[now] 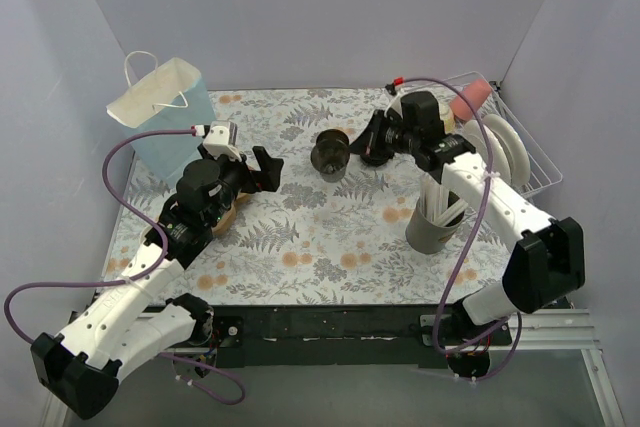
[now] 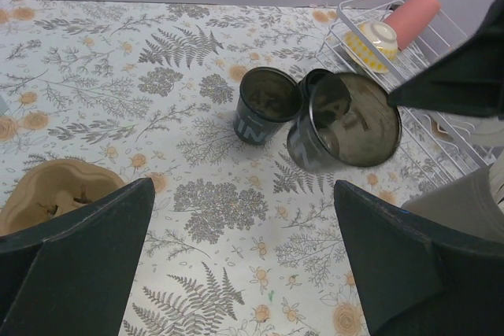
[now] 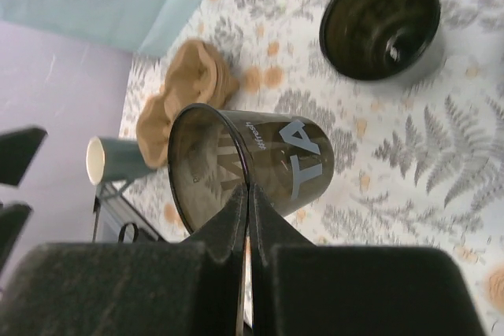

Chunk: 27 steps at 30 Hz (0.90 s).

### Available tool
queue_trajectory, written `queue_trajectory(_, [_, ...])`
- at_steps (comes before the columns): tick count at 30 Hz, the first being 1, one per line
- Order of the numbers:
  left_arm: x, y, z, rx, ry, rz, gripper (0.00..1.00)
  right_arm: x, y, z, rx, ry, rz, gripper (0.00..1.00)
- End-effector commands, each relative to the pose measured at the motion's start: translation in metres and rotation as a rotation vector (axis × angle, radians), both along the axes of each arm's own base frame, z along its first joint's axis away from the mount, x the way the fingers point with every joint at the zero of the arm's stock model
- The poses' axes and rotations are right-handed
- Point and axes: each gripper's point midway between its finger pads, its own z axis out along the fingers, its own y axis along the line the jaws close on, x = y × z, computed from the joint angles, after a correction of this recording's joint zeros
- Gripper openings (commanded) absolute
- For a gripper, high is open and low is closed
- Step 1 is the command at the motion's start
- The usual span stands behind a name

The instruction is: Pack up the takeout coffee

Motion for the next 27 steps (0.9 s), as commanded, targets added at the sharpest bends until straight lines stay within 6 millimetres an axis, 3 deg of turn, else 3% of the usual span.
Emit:
queue_trajectory(1, [0.001, 0.006, 0.005, 0.004, -0.020, 0.032, 0.98, -0.040, 0.009, -0.002, 0.087, -0.005, 0.090, 0.01])
queue_trajectory(3, [0.001, 0.006, 0.006, 0.002, -0.024, 0.032, 0.98, -0.053, 0.011, -0.026, 0.076, 0.023, 0.113, 0.01])
queue_trajectory(8, [-0.001, 0.006, 0.005, -0.001, -0.021, 0.026, 0.98, -0.069, 0.016, -0.058, 0.071, 0.067, 0.147, 0.01])
queue_trajectory(20, [-0.001, 0.005, 0.004, 0.002, -0.017, 0.020, 0.98, -0.079, 0.021, -0.108, 0.030, 0.125, 0.153, 0.02])
queue_trajectory(27, [-0.002, 0.005, 0.005, 0.001, -0.020, 0.017, 0.98, -0.074, 0.017, -0.119, -0.010, 0.130, 0.129, 0.06])
